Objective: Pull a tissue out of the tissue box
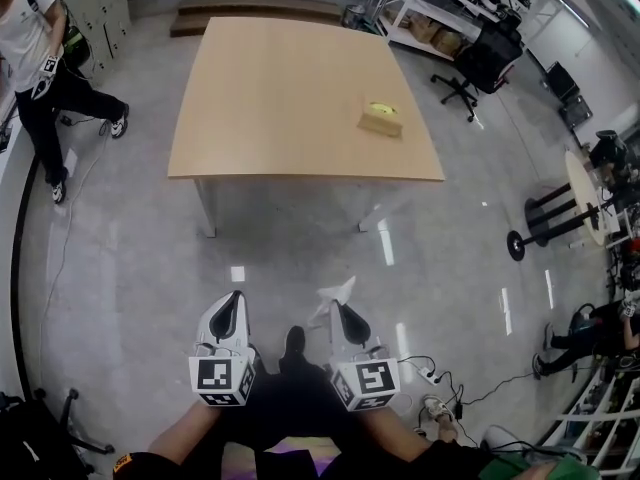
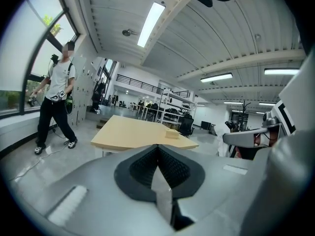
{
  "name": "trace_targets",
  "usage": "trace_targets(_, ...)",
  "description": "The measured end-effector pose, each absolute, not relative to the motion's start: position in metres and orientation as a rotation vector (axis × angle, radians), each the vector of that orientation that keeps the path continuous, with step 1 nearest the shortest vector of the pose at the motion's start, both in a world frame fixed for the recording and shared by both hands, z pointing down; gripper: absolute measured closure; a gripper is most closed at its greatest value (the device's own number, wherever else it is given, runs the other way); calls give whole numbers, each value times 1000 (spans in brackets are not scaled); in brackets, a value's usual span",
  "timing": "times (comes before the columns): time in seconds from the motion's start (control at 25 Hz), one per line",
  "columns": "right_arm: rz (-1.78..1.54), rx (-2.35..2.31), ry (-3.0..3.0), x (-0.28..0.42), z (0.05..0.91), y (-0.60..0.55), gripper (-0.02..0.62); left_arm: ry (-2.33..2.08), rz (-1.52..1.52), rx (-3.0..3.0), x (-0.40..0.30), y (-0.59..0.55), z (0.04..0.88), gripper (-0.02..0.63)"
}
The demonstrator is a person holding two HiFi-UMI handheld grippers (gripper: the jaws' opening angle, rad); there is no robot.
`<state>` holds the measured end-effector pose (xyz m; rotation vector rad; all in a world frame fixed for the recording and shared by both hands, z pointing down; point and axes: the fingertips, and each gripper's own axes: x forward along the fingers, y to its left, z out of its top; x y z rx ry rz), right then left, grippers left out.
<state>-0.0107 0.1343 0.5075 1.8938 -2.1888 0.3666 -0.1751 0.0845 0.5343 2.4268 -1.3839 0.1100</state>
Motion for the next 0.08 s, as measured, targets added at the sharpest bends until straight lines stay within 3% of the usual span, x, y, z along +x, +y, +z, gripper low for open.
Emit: trace_targets(0.08,361,1892,-2191,-16,508,133,600,-1384,106,2428,-180,83,535,588)
